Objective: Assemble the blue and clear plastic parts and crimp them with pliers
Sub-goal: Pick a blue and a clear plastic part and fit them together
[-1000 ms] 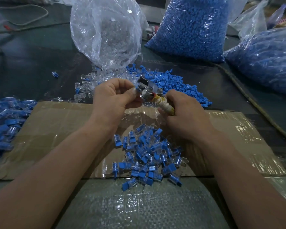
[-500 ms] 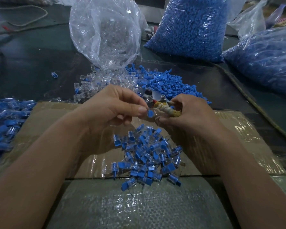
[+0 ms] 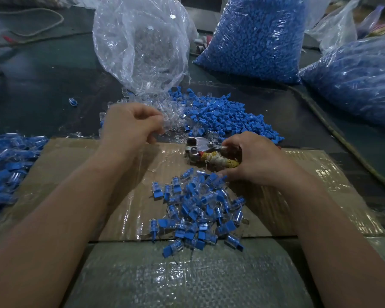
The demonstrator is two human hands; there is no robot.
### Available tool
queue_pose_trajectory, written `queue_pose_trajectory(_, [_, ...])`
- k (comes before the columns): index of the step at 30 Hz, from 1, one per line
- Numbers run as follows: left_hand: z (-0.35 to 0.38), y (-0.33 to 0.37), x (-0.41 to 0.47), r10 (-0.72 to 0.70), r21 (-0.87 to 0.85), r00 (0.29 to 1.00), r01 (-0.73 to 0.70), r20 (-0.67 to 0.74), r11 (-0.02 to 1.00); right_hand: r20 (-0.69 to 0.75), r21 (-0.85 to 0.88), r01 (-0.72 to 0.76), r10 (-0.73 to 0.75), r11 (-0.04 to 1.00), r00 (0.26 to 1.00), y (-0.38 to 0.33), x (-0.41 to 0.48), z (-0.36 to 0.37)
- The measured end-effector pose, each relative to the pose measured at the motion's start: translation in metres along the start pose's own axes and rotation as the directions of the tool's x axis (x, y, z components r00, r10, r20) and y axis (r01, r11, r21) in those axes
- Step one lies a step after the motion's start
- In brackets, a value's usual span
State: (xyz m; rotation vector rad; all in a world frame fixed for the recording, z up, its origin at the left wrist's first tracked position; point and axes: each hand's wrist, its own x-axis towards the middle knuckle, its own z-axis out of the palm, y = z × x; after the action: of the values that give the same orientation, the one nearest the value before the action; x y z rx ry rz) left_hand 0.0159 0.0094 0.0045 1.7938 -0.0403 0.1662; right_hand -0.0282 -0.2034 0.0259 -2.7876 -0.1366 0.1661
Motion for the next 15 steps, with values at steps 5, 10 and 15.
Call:
queue_pose_trajectory(5, [-0.003,-0.012,0.009,0.125,0.330,0.983,-0.074,-0.137,0.941,0.077,-0.026,0.011,-0.009,1.000,0.997,0.006,-0.001,-0.001])
queue_pose_trajectory(10, [0.007,-0.014,0.006,0.202,0.549,0.979,-0.163,-0.012,0.820,0.092,0.007,0.012,-0.013,1.000,0.996,0.009,-0.004,-0.006])
queue_pose_trajectory(15, [0.011,-0.017,0.007,0.085,0.680,0.984,-0.172,0.160,0.713,0.061,0.028,0.009,-0.010,1.000,0.998,0.010,-0.003,-0.005])
